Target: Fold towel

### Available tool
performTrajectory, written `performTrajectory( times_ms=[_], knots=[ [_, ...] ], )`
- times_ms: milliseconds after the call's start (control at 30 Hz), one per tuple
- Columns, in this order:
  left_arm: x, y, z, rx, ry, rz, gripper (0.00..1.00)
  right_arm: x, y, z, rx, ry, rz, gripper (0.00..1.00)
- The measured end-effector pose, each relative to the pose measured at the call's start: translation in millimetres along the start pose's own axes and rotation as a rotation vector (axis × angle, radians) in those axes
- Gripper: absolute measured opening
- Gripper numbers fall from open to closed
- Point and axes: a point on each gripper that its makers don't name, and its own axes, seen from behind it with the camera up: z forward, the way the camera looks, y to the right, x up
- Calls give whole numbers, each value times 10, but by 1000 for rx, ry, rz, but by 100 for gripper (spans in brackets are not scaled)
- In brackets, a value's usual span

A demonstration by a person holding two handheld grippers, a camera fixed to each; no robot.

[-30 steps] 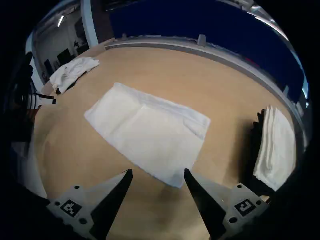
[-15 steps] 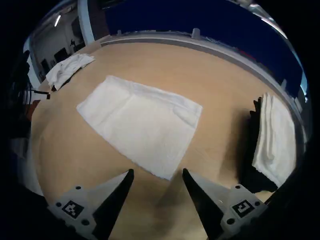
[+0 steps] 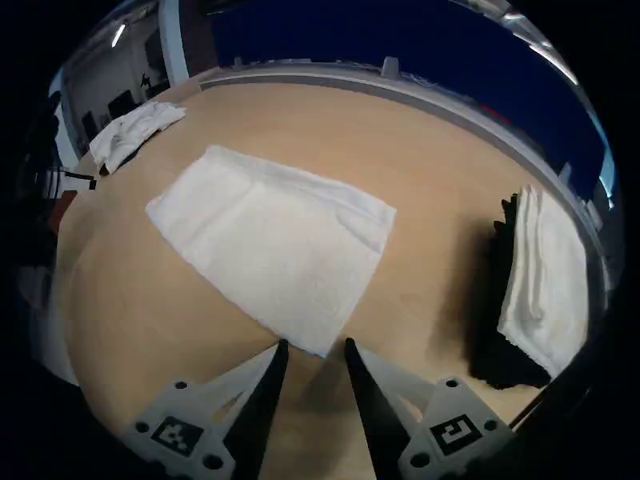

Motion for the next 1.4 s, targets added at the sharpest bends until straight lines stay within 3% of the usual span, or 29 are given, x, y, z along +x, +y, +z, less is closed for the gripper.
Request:
performTrajectory(
  times_ms=[167,300,600,900,1200,1400],
  knots=[
    [3,25,13,0,-1,6,93,9,34,6,-5,-9,0,37],
    [10,44,11,-3,-1,8,93,8,36,-1,-1,-12,-16,33],
    [-4,55,22,-3,-6,14,93,18,60,-5,2,-13,-32,11],
    [-11,67,34,-6,-11,14,93,22,64,17,2,-12,26,3],
    [2,66,32,-8,-10,13,93,20,19,-18,7,-8,29,2],
    [19,57,26,-9,-8,18,93,184,21,-110,10,24,39,2]
  ],
)
